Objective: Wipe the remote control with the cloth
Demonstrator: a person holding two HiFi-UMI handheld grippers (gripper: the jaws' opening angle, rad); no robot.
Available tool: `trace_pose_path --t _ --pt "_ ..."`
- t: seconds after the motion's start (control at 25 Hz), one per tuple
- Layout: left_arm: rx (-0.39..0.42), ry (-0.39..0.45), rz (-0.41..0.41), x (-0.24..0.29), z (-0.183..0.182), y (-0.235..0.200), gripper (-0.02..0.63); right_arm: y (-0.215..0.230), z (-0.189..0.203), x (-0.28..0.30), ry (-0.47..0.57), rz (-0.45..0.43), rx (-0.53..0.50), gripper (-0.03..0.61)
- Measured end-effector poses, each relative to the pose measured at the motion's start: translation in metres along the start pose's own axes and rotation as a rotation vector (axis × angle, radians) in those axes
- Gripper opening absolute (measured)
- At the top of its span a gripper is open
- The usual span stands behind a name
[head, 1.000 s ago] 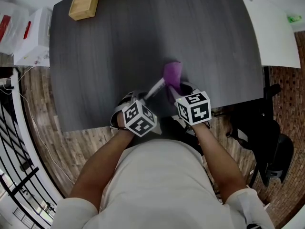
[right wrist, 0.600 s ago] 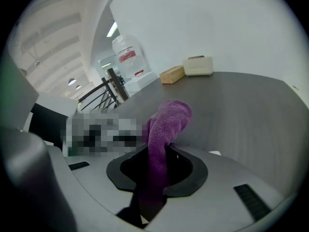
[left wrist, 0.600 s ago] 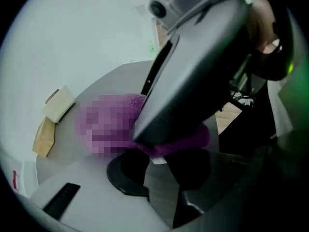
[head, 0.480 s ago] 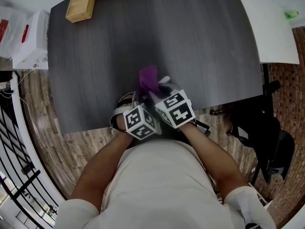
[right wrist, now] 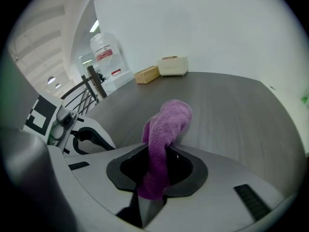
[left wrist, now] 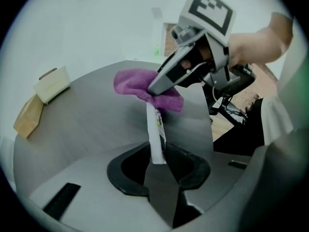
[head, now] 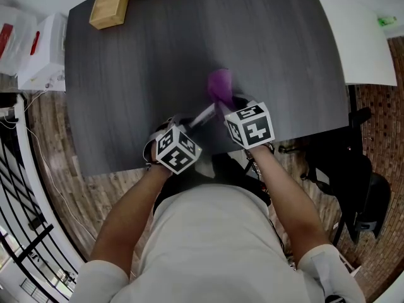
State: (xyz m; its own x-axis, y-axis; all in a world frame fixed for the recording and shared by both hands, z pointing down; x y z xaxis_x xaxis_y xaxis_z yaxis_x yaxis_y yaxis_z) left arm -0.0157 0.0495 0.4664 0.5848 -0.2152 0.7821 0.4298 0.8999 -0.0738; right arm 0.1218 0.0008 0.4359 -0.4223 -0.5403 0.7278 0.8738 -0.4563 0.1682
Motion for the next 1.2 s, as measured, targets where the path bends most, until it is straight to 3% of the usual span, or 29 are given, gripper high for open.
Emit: trace_pose_path --t 0.24,0.32,0.44,0.52,0.72,0.84,1.04,1.2 --pt "-0.076 0.014 0.055 0.000 0.004 -0.014 0.106 0.038 0.019 0.007 -0.095 0.114 0.022 0.092" --pt "-0.049 0.024 0.011 -0.002 0.005 -0.020 0.114 0.042 0.022 0.004 -0.097 0.116 0.037 0.092" --pt "0.025 0.048 -0.043 -0.009 0.006 -0.027 0.177 0.038 0.021 0.005 -0.090 0.104 0.034 0.092" --pt "0.118 0.057 -0.060 -0.015 0.007 -0.025 0.201 0.034 0.017 0.005 -0.078 0.099 0.021 0.092" --pt "0.495 0.047 -0.086 -0.018 0.009 0.001 0.219 0.017 -0.002 0.009 -0.030 0.040 -0.072 0.092" --pt "0.617 0.008 -0.052 -0.005 0.014 0.016 0.234 0.005 -0.004 0.018 -0.035 -0.008 -0.132 0.092" --pt "0.568 -0.019 -0.032 0.005 0.015 0.012 0.264 -0.005 0.000 0.030 -0.082 -0.060 -0.160 0.092" --pt "0.478 -0.013 0.008 0.006 0.015 0.004 0.272 -0.003 -0.002 0.036 -0.117 -0.091 -0.071 0.092"
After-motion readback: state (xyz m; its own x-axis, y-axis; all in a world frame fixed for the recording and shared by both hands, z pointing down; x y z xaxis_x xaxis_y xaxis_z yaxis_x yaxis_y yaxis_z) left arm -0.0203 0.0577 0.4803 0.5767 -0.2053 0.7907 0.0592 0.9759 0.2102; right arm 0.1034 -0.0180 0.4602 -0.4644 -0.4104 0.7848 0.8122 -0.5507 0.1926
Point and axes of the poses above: the fingertips, and each gripper's own axes: x forward along the fingers, y to its right, z out of its underside, the point moved 7 cm from there along -x, backward along the fingers, and after that the axes turned 6 degrees about y, right-handed, at the moved point
